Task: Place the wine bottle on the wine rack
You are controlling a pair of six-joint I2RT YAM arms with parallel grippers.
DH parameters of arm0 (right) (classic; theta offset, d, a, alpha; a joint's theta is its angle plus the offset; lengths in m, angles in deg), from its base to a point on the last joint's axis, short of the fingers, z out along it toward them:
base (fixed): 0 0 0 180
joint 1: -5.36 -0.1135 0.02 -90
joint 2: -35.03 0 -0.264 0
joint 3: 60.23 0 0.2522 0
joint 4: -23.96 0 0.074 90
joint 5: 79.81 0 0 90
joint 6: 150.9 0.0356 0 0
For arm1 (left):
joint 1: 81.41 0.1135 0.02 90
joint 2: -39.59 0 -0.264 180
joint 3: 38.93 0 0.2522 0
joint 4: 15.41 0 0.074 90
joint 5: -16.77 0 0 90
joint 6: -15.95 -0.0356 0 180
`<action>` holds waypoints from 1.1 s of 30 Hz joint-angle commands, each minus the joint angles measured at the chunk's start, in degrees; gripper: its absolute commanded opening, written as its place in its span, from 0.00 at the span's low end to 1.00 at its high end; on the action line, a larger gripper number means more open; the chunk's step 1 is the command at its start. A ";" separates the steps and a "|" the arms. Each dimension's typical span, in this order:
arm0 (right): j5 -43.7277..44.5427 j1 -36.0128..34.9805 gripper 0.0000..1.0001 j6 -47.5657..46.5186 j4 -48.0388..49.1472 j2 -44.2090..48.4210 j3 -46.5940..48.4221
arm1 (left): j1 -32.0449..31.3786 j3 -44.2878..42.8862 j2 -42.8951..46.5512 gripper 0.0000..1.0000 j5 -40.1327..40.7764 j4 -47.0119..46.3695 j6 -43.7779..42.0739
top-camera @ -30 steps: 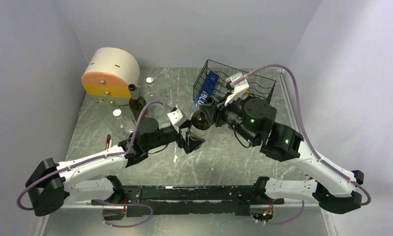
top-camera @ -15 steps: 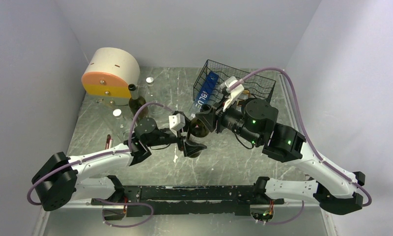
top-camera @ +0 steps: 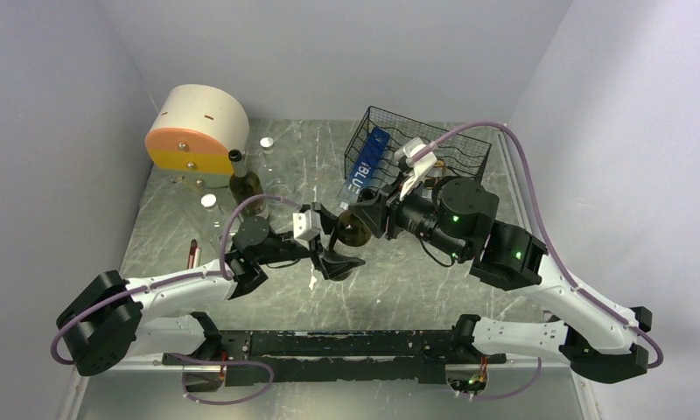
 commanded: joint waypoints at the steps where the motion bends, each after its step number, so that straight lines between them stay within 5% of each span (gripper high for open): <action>1: -0.56 -0.08 0.30 3.39 5.10 1.32 1.08 | 0.50 0.95 1.55 0.13 -1.15 -4.97 -5.02; 5: 3.14 -0.01 0.57 6.30 2.04 0.68 2.20 | 0.57 -1.22 3.25 0.07 0.50 1.90 -12.17; 9: 5.62 -0.11 0.69 8.66 -1.95 0.49 4.02 | 0.62 -5.26 5.81 0.07 5.03 12.67 -23.71; 21: 3.15 -0.11 0.74 12.26 -17.69 -1.39 11.30 | 0.62 -12.80 9.25 0.07 8.50 30.08 -65.39; 33: -2.48 -0.04 0.70 16.21 -27.31 -2.48 6.26 | 0.62 -20.26 6.97 0.07 15.88 34.01 -88.03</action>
